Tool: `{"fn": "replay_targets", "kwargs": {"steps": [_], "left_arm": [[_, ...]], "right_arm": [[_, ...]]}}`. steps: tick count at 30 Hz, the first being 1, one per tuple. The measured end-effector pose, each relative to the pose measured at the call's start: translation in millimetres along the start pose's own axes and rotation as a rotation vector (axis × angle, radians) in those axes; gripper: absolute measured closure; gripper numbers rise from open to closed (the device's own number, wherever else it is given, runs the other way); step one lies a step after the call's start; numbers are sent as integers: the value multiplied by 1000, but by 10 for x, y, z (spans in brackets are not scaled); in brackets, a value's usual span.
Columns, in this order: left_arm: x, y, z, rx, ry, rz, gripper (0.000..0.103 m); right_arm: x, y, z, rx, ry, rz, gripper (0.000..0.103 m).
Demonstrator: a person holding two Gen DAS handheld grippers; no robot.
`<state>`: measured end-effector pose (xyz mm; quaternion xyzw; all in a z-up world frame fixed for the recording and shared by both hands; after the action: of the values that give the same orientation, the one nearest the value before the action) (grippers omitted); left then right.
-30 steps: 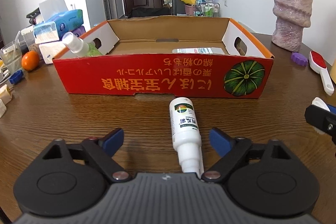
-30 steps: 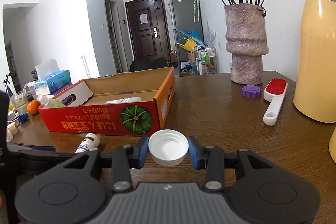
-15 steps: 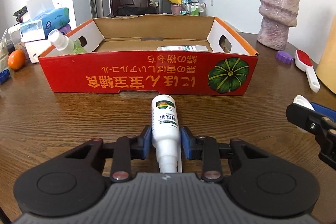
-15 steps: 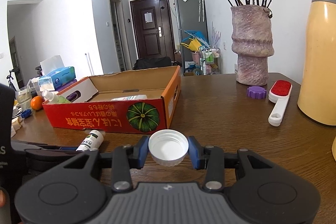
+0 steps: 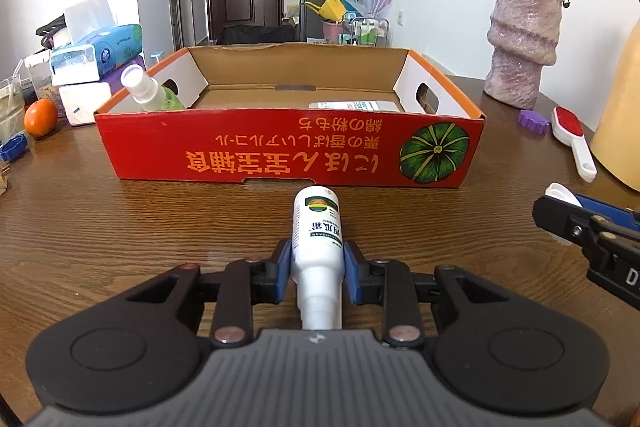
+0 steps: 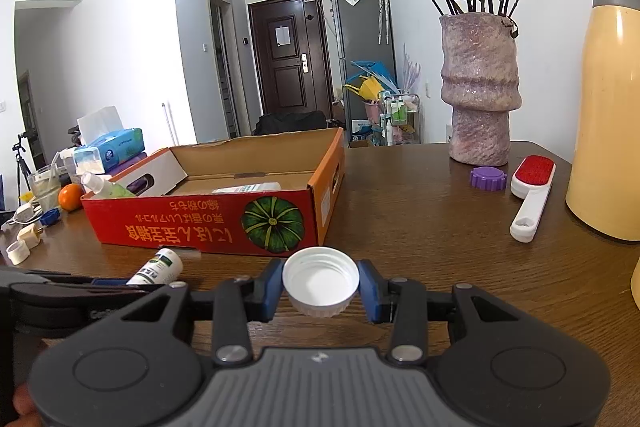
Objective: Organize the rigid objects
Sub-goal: 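Carry the white tube and cap toward the cardboard box with both tools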
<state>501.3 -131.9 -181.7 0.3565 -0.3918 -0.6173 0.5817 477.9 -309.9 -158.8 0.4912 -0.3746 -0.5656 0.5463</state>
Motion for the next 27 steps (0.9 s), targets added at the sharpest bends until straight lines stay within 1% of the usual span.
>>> {"fn": "replay_targets", "kwargs": {"steps": [8, 16, 20, 24, 27], "left_arm": [[-96, 50, 197, 32, -5, -12, 74], [-214, 124, 428, 67, -10, -14, 74], [-247, 181, 558, 87, -19, -12, 74], [-274, 236, 680, 93, -23, -31, 74], [-332, 312, 750, 112, -29, -22, 74]], "right_arm": [[-63, 30, 59, 22, 25, -14, 64], [-271, 13, 170, 33, 43, 9, 64], [-361, 10, 247, 37, 49, 1, 64], [-489, 27, 322, 34, 62, -21, 64], [-594, 58, 350, 32, 71, -30, 64]]}}
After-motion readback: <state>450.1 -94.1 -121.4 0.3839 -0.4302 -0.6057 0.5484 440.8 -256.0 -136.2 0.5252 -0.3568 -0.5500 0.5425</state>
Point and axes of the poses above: each gripper's, at about its wrist camera, not at the fingertips, and z roughly against the way its jaws point, x to its right, y to its top, the point moved 10 cm from there along -z, roughly the way its jaws point, and after that the axes turned 12 degrees about x, right-handed, at the moved point
